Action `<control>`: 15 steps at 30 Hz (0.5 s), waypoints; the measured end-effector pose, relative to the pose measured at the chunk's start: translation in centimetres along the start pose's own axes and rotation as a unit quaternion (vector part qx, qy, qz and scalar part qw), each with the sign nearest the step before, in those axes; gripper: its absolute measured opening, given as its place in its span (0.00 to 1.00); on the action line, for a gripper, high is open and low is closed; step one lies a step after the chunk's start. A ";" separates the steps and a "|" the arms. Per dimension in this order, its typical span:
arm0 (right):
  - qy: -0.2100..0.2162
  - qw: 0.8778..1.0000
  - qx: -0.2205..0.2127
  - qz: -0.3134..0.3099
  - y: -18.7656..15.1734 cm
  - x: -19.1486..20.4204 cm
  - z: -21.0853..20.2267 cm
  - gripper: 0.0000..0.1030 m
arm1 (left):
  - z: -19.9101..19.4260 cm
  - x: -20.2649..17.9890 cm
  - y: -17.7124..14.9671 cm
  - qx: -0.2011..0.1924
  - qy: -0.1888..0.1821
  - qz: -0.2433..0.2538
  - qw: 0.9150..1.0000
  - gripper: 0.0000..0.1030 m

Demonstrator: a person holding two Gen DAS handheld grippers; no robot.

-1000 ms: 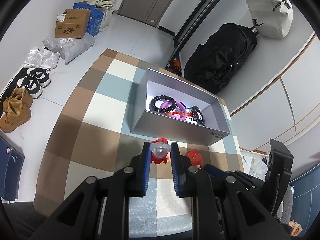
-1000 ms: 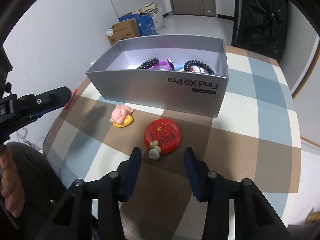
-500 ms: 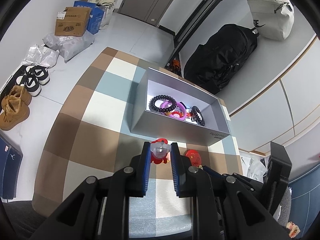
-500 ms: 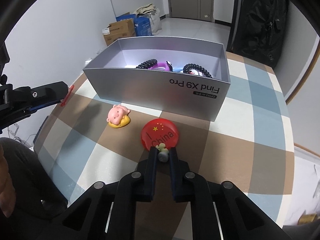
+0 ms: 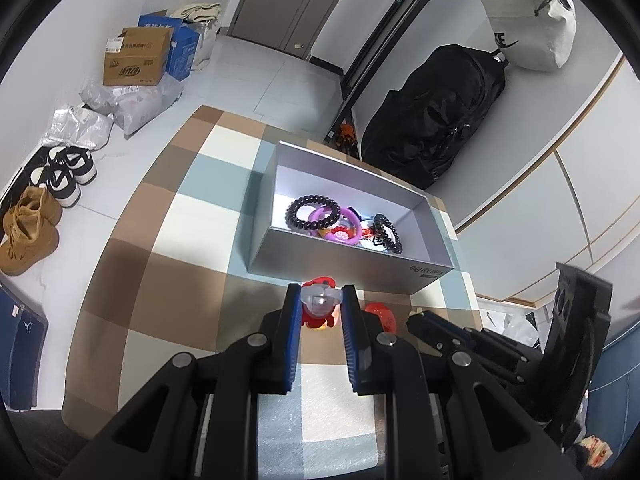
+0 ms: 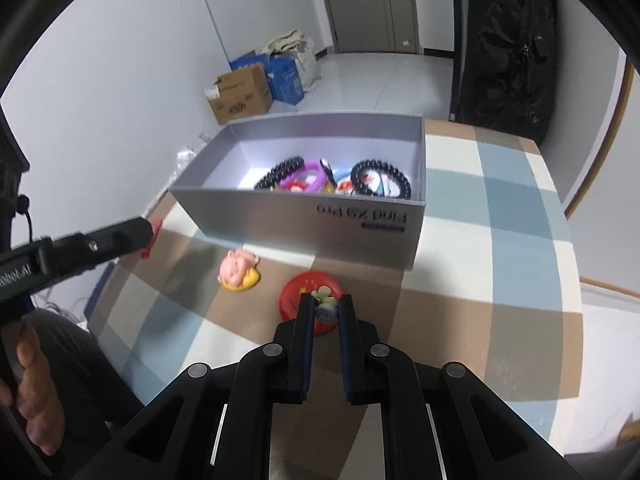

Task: Organize jewelry

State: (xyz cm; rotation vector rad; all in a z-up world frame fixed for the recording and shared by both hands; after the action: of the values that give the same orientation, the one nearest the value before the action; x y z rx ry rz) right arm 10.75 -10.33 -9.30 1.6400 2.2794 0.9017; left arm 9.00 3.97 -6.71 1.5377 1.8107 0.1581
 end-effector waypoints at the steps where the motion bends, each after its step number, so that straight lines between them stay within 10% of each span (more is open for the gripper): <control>1: 0.003 1.000 -0.003 0.000 0.3 0.1 0.0 0.10 | 0.0 -0.2 0.1 -0.001 0.000 0.002 1.000 0.14; 15: 0.057 0.997 -0.052 -0.008 5.9 0.6 -2.9 0.10 | 0.7 -3.4 3.5 -0.013 -0.014 0.032 0.999 0.14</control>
State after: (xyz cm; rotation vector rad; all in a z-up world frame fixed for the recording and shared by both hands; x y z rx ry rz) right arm 13.78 -9.58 -3.52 1.5622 2.2717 1.1188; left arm 12.21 1.66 -3.81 1.5721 1.7333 0.1892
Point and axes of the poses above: each gripper's, at about its wrist camera, not at the fingertips, and z roughly the way its jaws point, x to its left, y to its top, the point moved 6 cm from there along z, roughly the way its jaws point
